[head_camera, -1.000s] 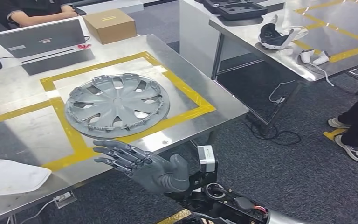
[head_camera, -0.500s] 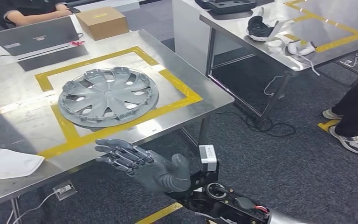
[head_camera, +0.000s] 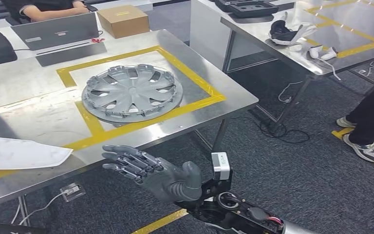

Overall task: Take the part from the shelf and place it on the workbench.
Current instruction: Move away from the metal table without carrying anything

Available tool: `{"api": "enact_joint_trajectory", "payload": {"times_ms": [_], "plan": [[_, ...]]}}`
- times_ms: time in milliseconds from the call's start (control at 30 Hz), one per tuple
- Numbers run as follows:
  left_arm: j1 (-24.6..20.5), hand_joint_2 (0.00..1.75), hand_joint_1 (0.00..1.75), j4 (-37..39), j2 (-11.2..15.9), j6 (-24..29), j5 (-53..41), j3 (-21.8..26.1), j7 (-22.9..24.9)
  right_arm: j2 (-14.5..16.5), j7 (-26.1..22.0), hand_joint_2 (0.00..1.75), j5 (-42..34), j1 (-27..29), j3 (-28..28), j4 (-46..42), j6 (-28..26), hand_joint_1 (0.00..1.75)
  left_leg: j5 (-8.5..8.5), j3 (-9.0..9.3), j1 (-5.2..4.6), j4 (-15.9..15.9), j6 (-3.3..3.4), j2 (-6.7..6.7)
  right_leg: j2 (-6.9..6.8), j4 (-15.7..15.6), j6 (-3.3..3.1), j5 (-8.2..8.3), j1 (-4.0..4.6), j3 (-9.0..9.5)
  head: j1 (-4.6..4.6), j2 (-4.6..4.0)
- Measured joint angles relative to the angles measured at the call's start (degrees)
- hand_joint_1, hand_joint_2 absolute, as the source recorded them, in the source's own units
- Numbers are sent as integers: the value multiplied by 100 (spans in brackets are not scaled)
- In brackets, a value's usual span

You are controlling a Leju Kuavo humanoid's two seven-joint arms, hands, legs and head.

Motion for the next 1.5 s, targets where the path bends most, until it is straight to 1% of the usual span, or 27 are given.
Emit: {"api": "enact_joint_trajectory", "payload": {"times_ms": [33,67,233,300,367,433,467,500,533,567,633,700,767,800,867,933,967,1000,1033,1133,1200,1267,1333,1367,1433,1467,1500], "plan": [[1,0,0,0,2,-1,2,1,1,0,-6,0,-14,1,1,2,8,0,1,-7,-19,9,18,0,0,-15,27,43,-7,3,13,0],[1,0,0,0,3,-2,4,1,1,0,-11,0,-25,2,1,5,17,0,-1,-16,-36,23,34,0,-1,-34,96,50,-18,11,21,0],[1,0,0,0,8,-3,13,1,2,1,-25,0,-54,3,2,11,84,0,-22,-66,-82,78,106,4,-4,-97,540,65,-89,22,18,0],[-2,0,0,0,8,-3,13,1,2,2,-29,0,-56,2,1,11,97,0,8,-48,-53,34,167,28,-3,-2,638,-31,-104,-46,26,0],[-2,0,0,0,7,-3,11,2,2,2,-34,0,-59,2,-2,11,104,0,29,-26,-27,-6,218,69,-1,569,630,-350,-103,-313,85,0],[-1,0,0,0,7,-6,13,2,2,-1,-41,0,-66,18,-10,14,105,0,19,-21,-40,-7,233,107,2,1450,604,-697,-96,-708,138,0],[0,0,0,0,7,-8,16,2,2,-2,-47,0,-72,35,-18,15,105,0,7,-10,-47,-6,231,126,2,1732,596,-756,-94,-841,142,0],[1,0,0,0,6,-11,19,2,2,-3,-56,0,-78,50,-27,17,104,0,-12,10,-51,-4,219,143,-1,1789,584,-701,-93,-871,144,0],[2,0,0,0,4,-13,22,2,3,-3,-66,0,-84,61,-38,18,104,0,-38,45,-49,-3,199,161,-11,1594,565,-537,-93,-778,149,0],[2,0,0,0,2,-14,25,2,4,-4,-74,0,-88,66,-48,18,104,0,-74,91,-44,-2,171,180,-49,1208,541,-318,-92,-597,162,0],[5,0,0,0,-2,-20,26,2,6,-4,-86,0,-93,63,-74,17,104,0,-141,152,-58,13,100,222,-206,519,497,-87,-41,-236,181,0],[1,0,0,0,0,-27,27,2,11,-4,-96,0,-104,60,-98,14,104,0,-172,142,-80,39,32,294,-265,297,461,-157,27,-115,167,0],[-10,0,0,0,1,-30,27,2,20,-4,-102,0,-112,64,-113,11,104,0,-202,144,-70,40,-32,375,-156,244,416,-193,31,-111,141,0],[-17,0,0,0,-1,-30,28,2,24,-3,-105,0,-114,65,-120,9,105,0,-252,132,-57,86,-61,343,-103,226,393,-191,22,-104,115,0],[-37,0,0,0,-3,-32,27,2,25,-2,-106,0,-114,52,-132,8,107,0,-508,-105,-34,556,-103,164,-21,191,344,-183,1,-80,55,0],[-40,0,0,0,-4,-34,27,2,30,-2,-103,0,-114,51,-138,10,109,0,-817,-611,-29,1421,-120,30,63,187,310,-184,20,-87,-12,0],[-29,0,0,0,-4,-34,27,2,34,-2,-103,0,-114,57,-138,12,110,0,-875,-833,-29,1747,-124,15,115,187,302,-186,28,-88,-36,0],[-15,0,0,0,-4,-34,27,2,38,-2,-102,0,-112,64,-139,13,110,0,-818,-962,-29,1871,-121,10,175,188,297,-185,35,-86,-58,0],[-3,0,0,0,-3,-34,25,2,42,-2,-103,0,-108,67,-144,14,108,0,-645,-972,-30,1750,-109,0,239,188,295,-183,39,-81,-83,0],[2,0,0,0,10,-36,5,2,43,-2,-105,0,-88,66,-180,12,96,0,15,-571,-33,615,-39,-212,417,192,324,-168,47,-78,-170,0],[-5,0,0,0,19,-37,0,2,43,-2,-107,0,-82,67,-196,10,87,0,134,-431,-51,248,1,-302,509,191,374,-153,55,-96,-192,0],[-13,0,0,0,9,-38,3,2,43,-3,-109,0,-79,75,-218,9,86,0,153,-418,-58,217,52,-200,581,175,441,-136,59,-124,-185,0],[-20,0,0,0,1,-37,16,2,43,-4,-116,0,-79,81,-253,7,100,0,189,-401,-37,176,126,-88,452,335,499,-258,66,-222,-151,0],[-20,0,0,0,-1,-37,27,2,43,-4,-120,0,-81,82,-267,6,112,0,203,-397,-26,157,158,-29,330,588,522,-420,65,-336,-111,0],[-5,0,0,0,4,-36,48,2,44,-4,-122,0,-85,85,-278,7,139,0,201,-398,-40,155,194,83,129,1377,564,-849,55,-650,-19,0],[4,0,0,0,4,-37,57,2,46,-4,-122,0,-87,92,-282,9,147,0,198,-398,-45,157,195,146,94,1719,583,-990,50,-780,9,0],[11,0,0,0,4,-37,62,2,49,-4,-121,0,-87,99,-286,10,155,0,193,-394,-47,159,193,206,75,1889,596,-1029,48,-830,32,0]]}}
